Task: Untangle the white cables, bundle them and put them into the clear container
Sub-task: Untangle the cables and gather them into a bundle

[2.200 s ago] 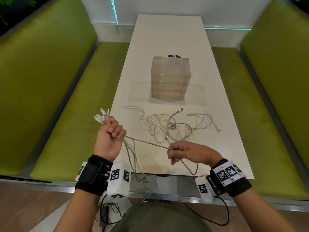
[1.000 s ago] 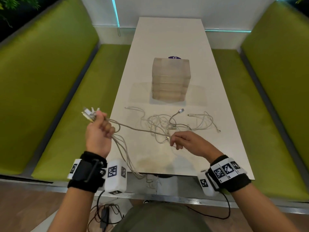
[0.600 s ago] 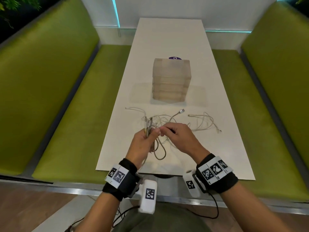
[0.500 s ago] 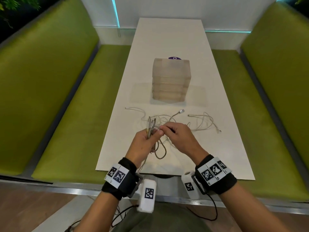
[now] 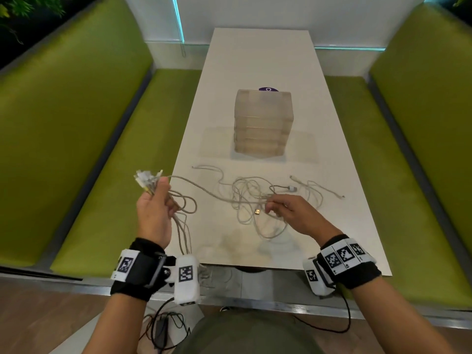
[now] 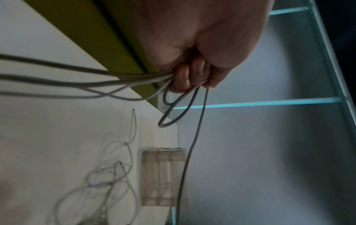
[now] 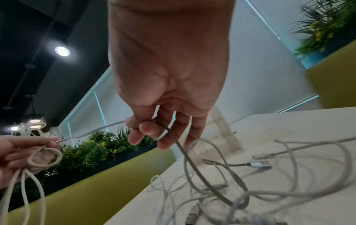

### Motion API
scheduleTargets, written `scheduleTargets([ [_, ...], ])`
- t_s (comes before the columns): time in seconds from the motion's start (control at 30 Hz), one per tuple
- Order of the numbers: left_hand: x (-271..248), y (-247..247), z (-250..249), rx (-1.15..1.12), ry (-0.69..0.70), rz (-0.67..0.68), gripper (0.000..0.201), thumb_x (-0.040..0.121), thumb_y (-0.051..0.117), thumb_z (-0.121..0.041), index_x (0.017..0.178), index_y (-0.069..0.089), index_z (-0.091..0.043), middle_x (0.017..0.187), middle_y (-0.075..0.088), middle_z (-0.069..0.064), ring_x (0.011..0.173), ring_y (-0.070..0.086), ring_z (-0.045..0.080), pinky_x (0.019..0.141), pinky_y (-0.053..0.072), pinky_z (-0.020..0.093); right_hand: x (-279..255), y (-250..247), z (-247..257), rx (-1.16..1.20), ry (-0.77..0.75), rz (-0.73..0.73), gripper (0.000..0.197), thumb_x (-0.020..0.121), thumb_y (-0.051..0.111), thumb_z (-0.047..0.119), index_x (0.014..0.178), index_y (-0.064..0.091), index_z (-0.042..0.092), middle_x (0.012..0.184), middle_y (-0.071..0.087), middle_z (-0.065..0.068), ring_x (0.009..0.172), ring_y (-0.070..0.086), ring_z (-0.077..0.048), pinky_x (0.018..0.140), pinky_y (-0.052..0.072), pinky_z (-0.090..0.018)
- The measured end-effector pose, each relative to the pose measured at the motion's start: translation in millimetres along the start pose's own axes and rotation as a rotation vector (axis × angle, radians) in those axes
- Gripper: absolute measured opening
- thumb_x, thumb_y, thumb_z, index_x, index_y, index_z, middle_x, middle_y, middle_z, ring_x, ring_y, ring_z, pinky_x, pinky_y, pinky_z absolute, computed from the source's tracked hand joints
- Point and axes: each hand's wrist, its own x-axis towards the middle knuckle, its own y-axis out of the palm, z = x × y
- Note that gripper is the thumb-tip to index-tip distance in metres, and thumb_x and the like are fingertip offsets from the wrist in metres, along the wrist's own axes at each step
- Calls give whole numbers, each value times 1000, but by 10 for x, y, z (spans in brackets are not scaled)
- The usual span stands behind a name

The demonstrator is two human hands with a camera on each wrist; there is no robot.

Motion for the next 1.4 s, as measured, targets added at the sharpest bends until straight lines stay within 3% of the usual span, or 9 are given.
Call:
scheduleTargets([
  [0.07, -53, 53, 103, 190, -7, 115, 15, 95, 55, -20, 80, 55, -17, 57, 37, -9, 45, 32, 3, 44, 33, 18, 30, 44, 22, -62, -72, 28, 21, 95, 53, 14, 82, 69, 19, 83, 68, 4, 79, 59, -10, 75, 48, -26],
  [0.17, -220, 238, 301, 479, 3, 338, 18, 93, 59, -22, 80, 57, -10, 53, 37, -9, 46, 32, 6, 50, 33, 25, 86, 132, 154, -176, -217, 63, 18, 93, 55, 10, 86, 71, 12, 82, 68, 7, 79, 57, -12, 76, 43, -24],
  [0.33, -376, 439, 495, 594, 21, 546, 29, 89, 65, -30, 80, 57, -3, 56, 41, -12, 53, 35, 8, 58, 32, 31, 180, 155, 339, -219, -222, -51, 20, 95, 53, 18, 85, 70, 15, 76, 60, 17, 78, 51, -14, 70, 35, -22],
  [0.43, -352, 468, 481, 666, 66, 548, 22, 88, 66, -29, 82, 60, -9, 60, 41, -7, 55, 37, 10, 58, 32, 28, 164, 135, 401, -128, -172, -59, 19, 95, 54, 17, 87, 70, 15, 71, 57, 22, 78, 51, -11, 70, 36, -15],
  [0.6, -356, 493, 447, 656, 115, 527, 27, 93, 60, -26, 84, 59, -1, 59, 36, -4, 54, 32, 12, 55, 29, 29, 173, 108, 473, -110, -168, -26, 19, 95, 54, 19, 86, 69, 11, 73, 64, 6, 75, 53, -11, 71, 41, -24],
  [0.8, -236, 366, 237, 472, 152, 243, 23, 95, 55, -15, 72, 54, -18, 55, 42, -8, 52, 37, 11, 54, 33, 30, 326, 17, 13, -369, 9, -29, 16, 92, 53, 17, 86, 68, 18, 78, 62, 12, 87, 50, -18, 89, 41, -43],
  [1.0, -110, 210, 145, 399, 173, 109, 27, 96, 54, -13, 70, 48, -17, 46, 41, -17, 44, 36, 1, 52, 36, 28, 360, -46, -221, -326, 30, -172, 18, 94, 54, 20, 91, 72, 20, 97, 68, 2, 104, 49, -23, 87, 32, -40],
  [1.2, -180, 338, 379, 508, 93, 279, 20, 94, 58, -19, 78, 53, -9, 54, 35, -6, 48, 29, 10, 52, 28, 30, 362, 38, -4, -338, -226, -227, 17, 87, 62, 26, 96, 76, 20, 87, 65, 2, 92, 46, -24, 81, 36, -38],
  [1.4, -332, 626, 480, 496, 13, 411, 15, 96, 55, -15, 82, 60, -10, 47, 41, -14, 45, 33, 4, 51, 30, 26, 343, 201, 254, -428, -331, -116, 20, 85, 57, 22, 91, 75, 13, 78, 62, -6, 78, 46, -25, 68, 40, -38],
])
